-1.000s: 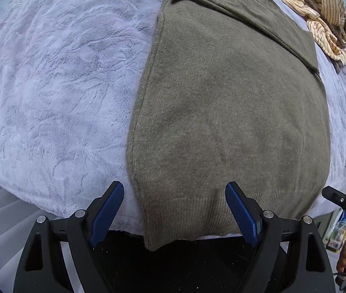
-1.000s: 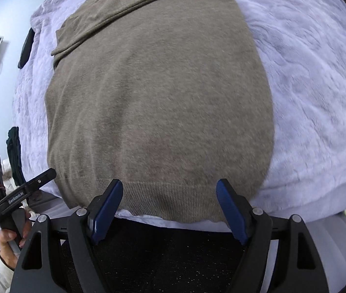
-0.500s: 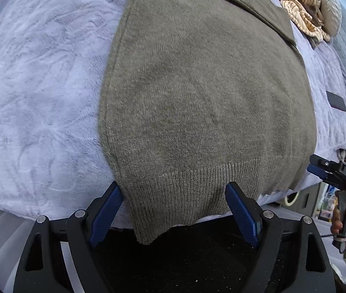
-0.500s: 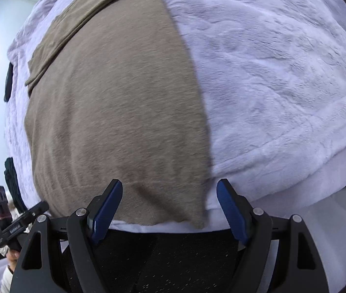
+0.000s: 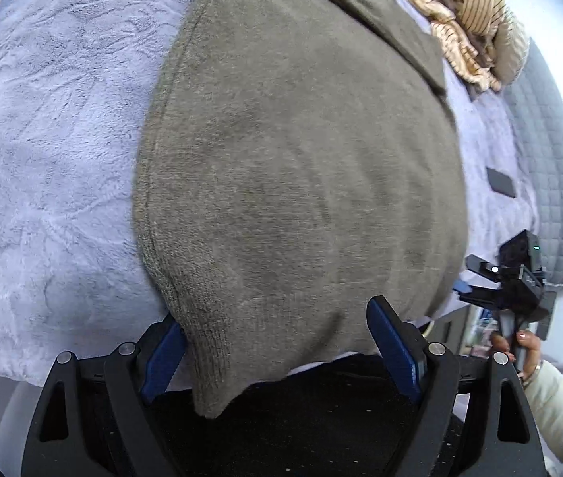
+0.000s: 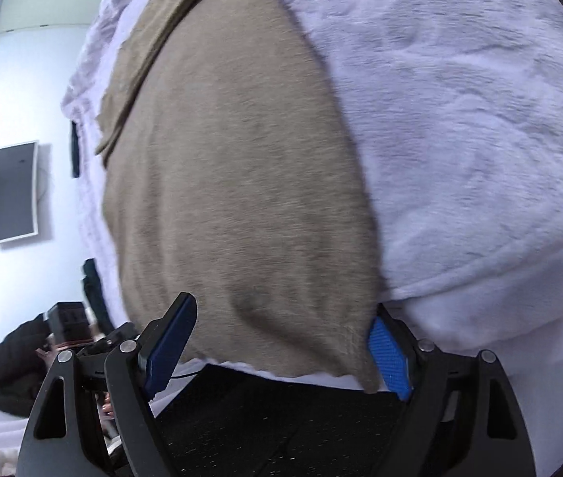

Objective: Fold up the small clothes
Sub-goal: 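Grasp the sweater hem with both tools, then lift the hem and fold it toward the collar with both tools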

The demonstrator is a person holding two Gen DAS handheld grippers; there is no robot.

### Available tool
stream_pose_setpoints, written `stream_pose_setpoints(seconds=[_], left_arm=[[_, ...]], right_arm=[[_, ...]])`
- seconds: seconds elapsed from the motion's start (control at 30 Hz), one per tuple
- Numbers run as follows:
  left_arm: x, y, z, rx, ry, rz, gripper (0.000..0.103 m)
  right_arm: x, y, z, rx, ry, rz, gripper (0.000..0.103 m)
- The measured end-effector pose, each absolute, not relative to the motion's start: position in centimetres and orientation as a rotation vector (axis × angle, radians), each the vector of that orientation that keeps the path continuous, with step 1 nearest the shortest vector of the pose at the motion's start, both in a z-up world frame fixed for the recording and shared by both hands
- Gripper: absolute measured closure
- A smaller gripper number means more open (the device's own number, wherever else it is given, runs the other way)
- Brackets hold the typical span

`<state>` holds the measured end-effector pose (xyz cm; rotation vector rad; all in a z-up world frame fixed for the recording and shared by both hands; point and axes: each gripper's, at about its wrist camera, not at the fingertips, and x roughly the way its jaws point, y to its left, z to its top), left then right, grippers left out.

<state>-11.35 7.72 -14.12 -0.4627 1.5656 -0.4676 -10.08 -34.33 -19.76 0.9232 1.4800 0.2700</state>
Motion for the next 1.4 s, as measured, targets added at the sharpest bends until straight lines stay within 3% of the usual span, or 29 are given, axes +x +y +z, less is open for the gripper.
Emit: stream_pose_setpoints(seconds=[0.43, 0.47, 0.5, 0.53, 0.6, 0.63, 0.67, 1.03, 1.4], left_arm=[[-10.9, 5.0, -14.9, -0.383, 1.590, -0.478, 0.018], [-10.9, 5.0, -14.7, -0.377, 1.582, -0.477, 0.026], [-10.9, 4.8, -14.6, -0.364, 1.574, -0.469, 0.042], [-10.8, 4.7, -14.7, -0.354, 1.574, -0.462, 0.050], [-10.6, 5.2, -14.8, -0.381, 1.576, -0.464, 0.077], [-10.4, 5.5, -14.8, -0.402, 1.577, -0.474, 0.083], [-10.1, 5.5, -14.7, -0.419, 1.575, -0.487, 0.090], [-6.9, 5.0, -10.5, -0.553, 1.452, -0.543, 0.090], [1.8, 4.8, -5.0, -0.582, 1.286, -0.538, 0.090]], right_arm=[[-9.8, -33.4, -21.7, 0.976, 1.537, 0.344, 0.020], [-9.9, -33.3, -21.7, 0.978, 1.539, 0.343, 0.025], [-9.9, -33.1, -21.7, 0.975, 1.546, 0.339, 0.040], [-10.0, -32.9, -21.6, 0.963, 1.557, 0.332, 0.061], [-10.0, -32.8, -21.4, 0.954, 1.562, 0.337, 0.079], [-10.1, -32.8, -21.1, 0.962, 1.554, 0.346, 0.090], [-10.0, -32.9, -20.9, 0.967, 1.545, 0.356, 0.091], [-6.6, -31.9, -15.3, 1.121, 1.362, 0.528, 0.091], [2.6, -32.9, -8.3, 1.111, 1.174, 0.646, 0.091]])
